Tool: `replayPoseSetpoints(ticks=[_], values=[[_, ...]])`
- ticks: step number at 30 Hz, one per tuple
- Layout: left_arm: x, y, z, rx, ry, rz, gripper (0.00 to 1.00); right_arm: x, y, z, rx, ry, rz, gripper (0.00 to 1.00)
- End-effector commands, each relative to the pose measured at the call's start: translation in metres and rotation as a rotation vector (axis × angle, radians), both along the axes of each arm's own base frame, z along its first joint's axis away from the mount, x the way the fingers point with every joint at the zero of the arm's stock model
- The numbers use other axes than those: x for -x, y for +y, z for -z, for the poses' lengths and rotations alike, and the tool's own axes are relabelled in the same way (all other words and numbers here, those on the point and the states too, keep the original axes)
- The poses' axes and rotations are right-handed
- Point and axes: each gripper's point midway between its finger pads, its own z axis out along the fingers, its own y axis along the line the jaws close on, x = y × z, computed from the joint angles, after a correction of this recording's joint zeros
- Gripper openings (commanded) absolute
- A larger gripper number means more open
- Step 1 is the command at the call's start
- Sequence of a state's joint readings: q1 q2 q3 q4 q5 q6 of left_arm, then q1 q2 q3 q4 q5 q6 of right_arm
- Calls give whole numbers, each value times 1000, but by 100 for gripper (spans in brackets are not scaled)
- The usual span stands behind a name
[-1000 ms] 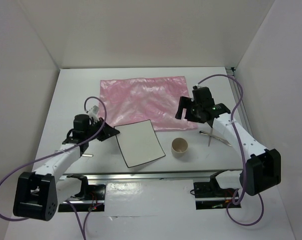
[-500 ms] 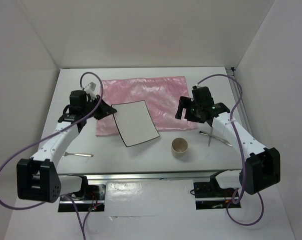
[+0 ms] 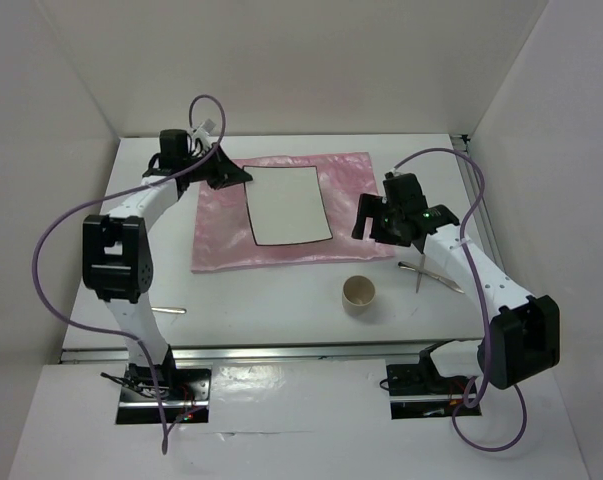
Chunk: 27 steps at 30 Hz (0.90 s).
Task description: Set the dinner table for one person
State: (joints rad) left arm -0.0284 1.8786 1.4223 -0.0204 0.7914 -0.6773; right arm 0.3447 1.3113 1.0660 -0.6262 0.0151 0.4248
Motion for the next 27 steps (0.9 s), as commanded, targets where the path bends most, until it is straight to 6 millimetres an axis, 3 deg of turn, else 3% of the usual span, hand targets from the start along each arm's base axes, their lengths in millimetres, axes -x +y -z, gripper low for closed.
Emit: replayPoseSetpoints(ticks=[1, 2, 9, 12, 15, 21, 27], values=[[-8, -21, -53, 139, -132, 193, 0, -10, -5, -15, 16, -40, 13, 94], [-15, -21, -61, 142, -135, 202, 0, -10, -5, -15, 22, -41, 7, 94], [-57, -20, -36, 79, -135, 230, 0, -13, -11, -9, 43, -29, 28, 94], [-72, -20, -17, 72, -89, 235, 0, -16, -14, 0, 58, -4, 30, 94], [-77, -22, -5, 104, -68, 245, 0, -17, -14, 8, 66, 20, 29, 94], [-86, -25, 25, 151, -26, 251, 0, -21, -12, 5, 64, 13, 29, 94], [-89, -25, 35, 151, 3, 251, 0, -17, -16, 3, 72, 7, 37, 94]])
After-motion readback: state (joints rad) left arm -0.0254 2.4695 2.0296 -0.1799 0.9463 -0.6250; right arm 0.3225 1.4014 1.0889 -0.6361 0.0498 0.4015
